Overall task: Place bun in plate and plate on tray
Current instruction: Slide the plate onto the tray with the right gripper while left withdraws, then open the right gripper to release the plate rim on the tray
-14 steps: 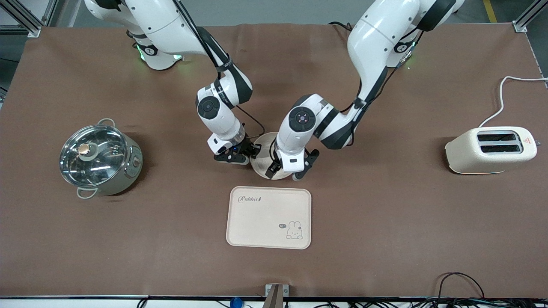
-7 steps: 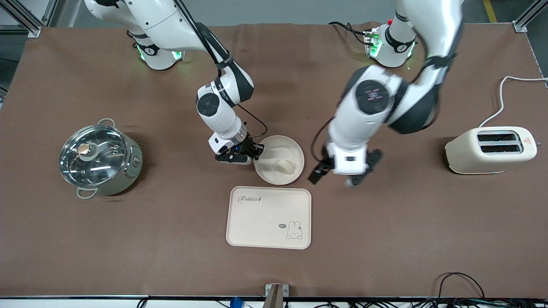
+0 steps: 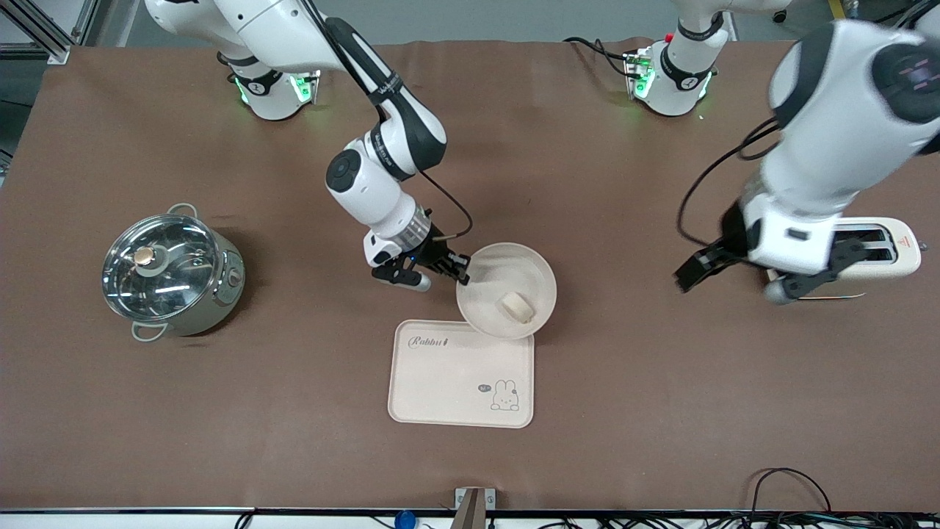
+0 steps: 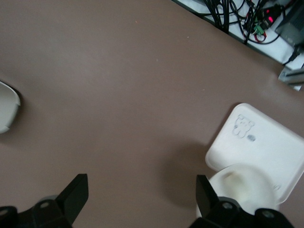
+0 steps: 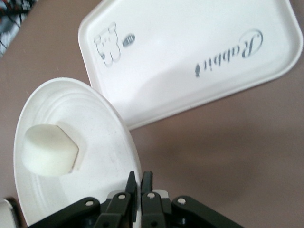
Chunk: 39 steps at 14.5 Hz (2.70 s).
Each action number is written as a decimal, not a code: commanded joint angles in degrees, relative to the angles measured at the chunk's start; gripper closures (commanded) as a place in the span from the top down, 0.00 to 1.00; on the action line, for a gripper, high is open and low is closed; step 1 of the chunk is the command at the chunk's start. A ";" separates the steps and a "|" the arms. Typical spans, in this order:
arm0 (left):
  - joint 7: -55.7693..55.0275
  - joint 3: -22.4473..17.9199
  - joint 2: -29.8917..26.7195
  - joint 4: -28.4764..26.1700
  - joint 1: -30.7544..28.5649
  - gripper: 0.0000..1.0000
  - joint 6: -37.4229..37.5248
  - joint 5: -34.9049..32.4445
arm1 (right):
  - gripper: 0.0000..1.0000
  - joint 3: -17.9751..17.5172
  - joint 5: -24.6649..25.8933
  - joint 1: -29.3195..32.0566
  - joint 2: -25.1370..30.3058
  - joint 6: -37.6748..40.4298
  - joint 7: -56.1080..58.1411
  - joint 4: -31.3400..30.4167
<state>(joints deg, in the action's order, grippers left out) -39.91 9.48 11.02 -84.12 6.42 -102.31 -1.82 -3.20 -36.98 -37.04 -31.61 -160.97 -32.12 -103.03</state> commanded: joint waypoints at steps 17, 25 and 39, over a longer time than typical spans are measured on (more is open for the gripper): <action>37.19 -5.00 -19.98 -7.55 -9.32 1.00 19.78 -0.64 | 0.00 0.39 2.53 9.79 -19.46 0.05 4.35 18.31; 37.19 -5.79 -17.88 -6.67 -9.15 1.00 18.12 -0.29 | 0.07 0.39 2.62 9.70 -19.37 -0.13 5.23 17.43; 37.36 -5.70 -18.49 -9.13 -6.69 1.00 16.79 0.15 | 1.00 0.39 2.62 11.89 -4.26 7.41 5.67 15.15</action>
<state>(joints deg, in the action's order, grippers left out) -3.56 4.46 -5.87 -91.66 -1.86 -84.96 -1.83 -2.31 -34.84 -27.71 -39.36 -156.64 -27.53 -84.74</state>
